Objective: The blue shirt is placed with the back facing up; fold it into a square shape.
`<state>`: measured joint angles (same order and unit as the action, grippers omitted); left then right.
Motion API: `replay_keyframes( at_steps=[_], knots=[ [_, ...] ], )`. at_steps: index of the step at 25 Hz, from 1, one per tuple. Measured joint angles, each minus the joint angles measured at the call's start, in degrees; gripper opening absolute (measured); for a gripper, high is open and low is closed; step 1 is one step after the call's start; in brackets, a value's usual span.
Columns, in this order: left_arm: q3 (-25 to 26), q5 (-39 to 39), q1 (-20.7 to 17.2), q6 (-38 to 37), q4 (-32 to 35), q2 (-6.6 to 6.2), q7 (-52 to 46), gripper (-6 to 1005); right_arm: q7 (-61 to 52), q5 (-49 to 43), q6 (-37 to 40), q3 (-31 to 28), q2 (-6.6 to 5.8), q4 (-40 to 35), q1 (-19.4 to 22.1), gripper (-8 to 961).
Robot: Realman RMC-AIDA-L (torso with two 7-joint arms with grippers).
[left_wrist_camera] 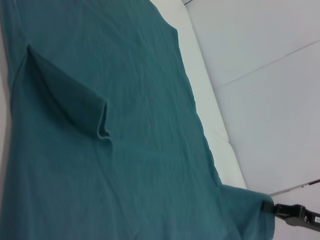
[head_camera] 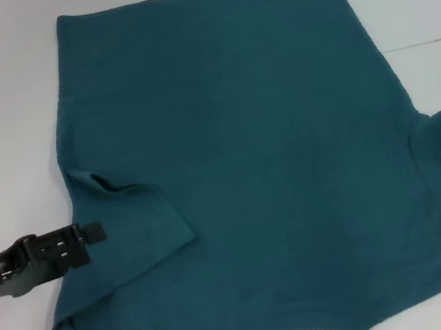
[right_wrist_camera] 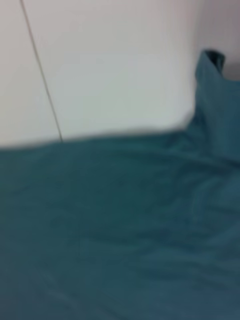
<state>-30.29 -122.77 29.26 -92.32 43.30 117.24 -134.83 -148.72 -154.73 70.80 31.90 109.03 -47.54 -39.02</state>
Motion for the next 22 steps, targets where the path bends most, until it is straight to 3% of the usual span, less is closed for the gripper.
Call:
replay_keyframes(
  at_steps=[8, 15, 22],
  knots=[
    [0.1, 0.1, 0.0, -0.1, 0.0, -0.08, 0.0, 735, 0.0, 0.2, 8.1, -0.3, -1.19, -1.7, -4.4, 12],
    [0.5, 0.1, 0.0, -0.1, 0.0, -0.08, 0.0, 736, -1.4, 0.1, 9.6, 0.1, -2.18, -3.2, -5.8, 12],
    [0.8, 0.1, 0.0, 0.2, 0.0, -0.07, 0.0, 735, -1.4, 0.2, 9.8, 2.1, -1.75, -0.4, -6.8, 13]
  ],
)
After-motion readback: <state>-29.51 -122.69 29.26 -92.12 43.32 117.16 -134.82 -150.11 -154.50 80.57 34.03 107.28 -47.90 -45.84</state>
